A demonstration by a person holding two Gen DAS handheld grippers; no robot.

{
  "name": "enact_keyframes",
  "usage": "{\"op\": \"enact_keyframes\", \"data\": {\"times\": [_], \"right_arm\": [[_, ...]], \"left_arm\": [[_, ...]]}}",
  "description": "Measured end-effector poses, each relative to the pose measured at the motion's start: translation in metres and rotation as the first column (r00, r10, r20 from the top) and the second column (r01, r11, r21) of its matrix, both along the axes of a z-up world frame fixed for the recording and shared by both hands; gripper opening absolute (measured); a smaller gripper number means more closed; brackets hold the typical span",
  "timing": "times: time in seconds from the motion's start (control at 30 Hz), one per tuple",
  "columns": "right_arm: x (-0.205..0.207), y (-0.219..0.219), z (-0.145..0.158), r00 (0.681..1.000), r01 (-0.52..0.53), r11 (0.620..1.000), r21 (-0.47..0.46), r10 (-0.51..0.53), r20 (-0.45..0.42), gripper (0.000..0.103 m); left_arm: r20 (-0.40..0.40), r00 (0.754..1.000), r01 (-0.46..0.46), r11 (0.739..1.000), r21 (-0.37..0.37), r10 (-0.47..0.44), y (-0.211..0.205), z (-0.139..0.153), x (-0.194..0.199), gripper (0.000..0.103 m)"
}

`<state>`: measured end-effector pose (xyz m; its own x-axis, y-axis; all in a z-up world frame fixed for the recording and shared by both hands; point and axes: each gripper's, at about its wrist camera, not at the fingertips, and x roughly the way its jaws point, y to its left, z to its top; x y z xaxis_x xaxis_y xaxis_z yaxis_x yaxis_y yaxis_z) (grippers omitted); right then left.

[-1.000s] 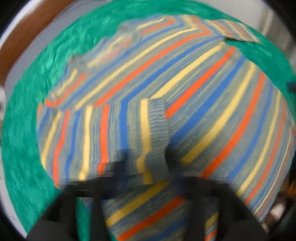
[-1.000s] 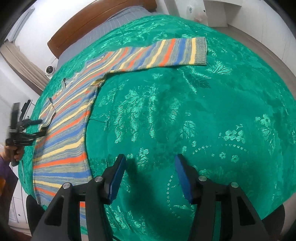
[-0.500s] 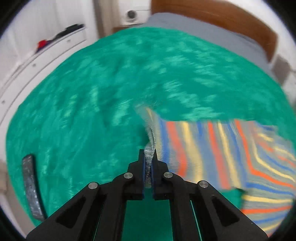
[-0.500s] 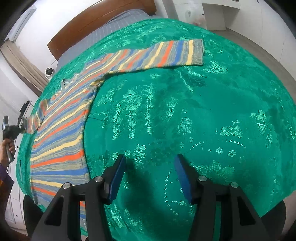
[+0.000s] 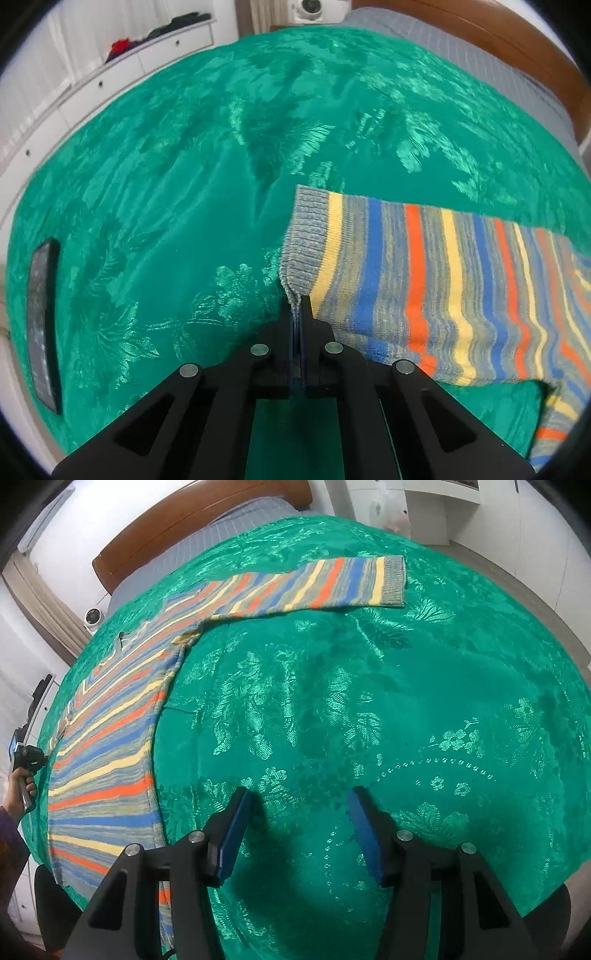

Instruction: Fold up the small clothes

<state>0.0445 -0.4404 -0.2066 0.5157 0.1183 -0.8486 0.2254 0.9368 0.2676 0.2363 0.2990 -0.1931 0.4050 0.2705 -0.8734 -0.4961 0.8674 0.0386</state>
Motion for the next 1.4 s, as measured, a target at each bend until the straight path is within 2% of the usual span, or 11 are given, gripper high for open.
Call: {"op": "enact_keyframes", "data": {"times": [0.13, 0.17, 0.23, 0.27, 0.3, 0.33, 0.37, 0.57, 0.67, 0.93, 1.4], "right_arm": [[0.000, 0.001, 0.003, 1.000, 0.012, 1.000, -0.009, -0.012, 0.000, 0.056], [-0.001, 0.002, 0.006, 1.000, 0.021, 1.000, -0.021, -0.021, 0.003, 0.056], [-0.005, 0.004, 0.016, 0.999, 0.045, 0.997, -0.067, -0.044, 0.017, 0.059], [-0.007, 0.006, 0.022, 0.998, 0.055, 0.994, -0.090, -0.052, 0.028, 0.066], [-0.010, 0.009, 0.031, 0.997, 0.068, 0.990, -0.125, -0.063, 0.044, 0.071], [-0.012, 0.011, 0.035, 0.996, 0.075, 0.986, -0.147, -0.068, 0.052, 0.084], [-0.015, 0.016, 0.042, 0.995, 0.085, 0.979, -0.186, -0.073, 0.067, 0.091], [-0.022, 0.038, 0.060, 0.994, 0.096, 0.937, -0.335, -0.071, 0.084, 0.092], [-0.026, 0.050, 0.068, 0.995, 0.087, 0.911, -0.403, -0.056, 0.088, 0.092], [-0.035, 0.070, 0.089, 0.994, 0.090, 0.848, -0.522, -0.043, 0.101, 0.092], [-0.036, 0.098, 0.118, 0.996, 0.078, 0.782, -0.618, -0.034, 0.083, 0.092]], "left_arm": [[0.026, 0.999, 0.033, 0.999, -0.010, -0.033, -0.006, 0.012, -0.012, 0.010], [0.041, 0.998, 0.043, 0.999, -0.004, -0.042, -0.009, 0.020, -0.021, 0.020], [0.087, 0.993, 0.079, 0.997, 0.010, -0.080, -0.019, 0.036, -0.046, 0.054], [0.108, 0.990, 0.095, 0.995, 0.020, -0.096, -0.024, 0.041, -0.058, 0.074], [0.131, 0.985, 0.112, 0.993, 0.035, -0.115, -0.031, 0.048, -0.073, 0.085], [0.150, 0.979, 0.133, 0.990, 0.045, -0.139, -0.040, 0.053, -0.091, 0.087], [0.160, 0.973, 0.161, 0.986, 0.039, -0.166, -0.049, 0.055, -0.109, 0.089], [0.143, 0.961, 0.252, 0.963, -0.098, -0.237, -0.094, 0.028, -0.185, 0.093], [0.124, 0.959, 0.270, 0.955, -0.120, -0.256, -0.110, 0.012, -0.204, 0.094], [0.099, 0.948, 0.303, 0.953, 0.021, -0.304, -0.132, -0.012, -0.207, 0.103], [0.132, 0.942, 0.307, 0.951, 0.038, -0.309, -0.133, -0.015, -0.212, 0.103]]}}
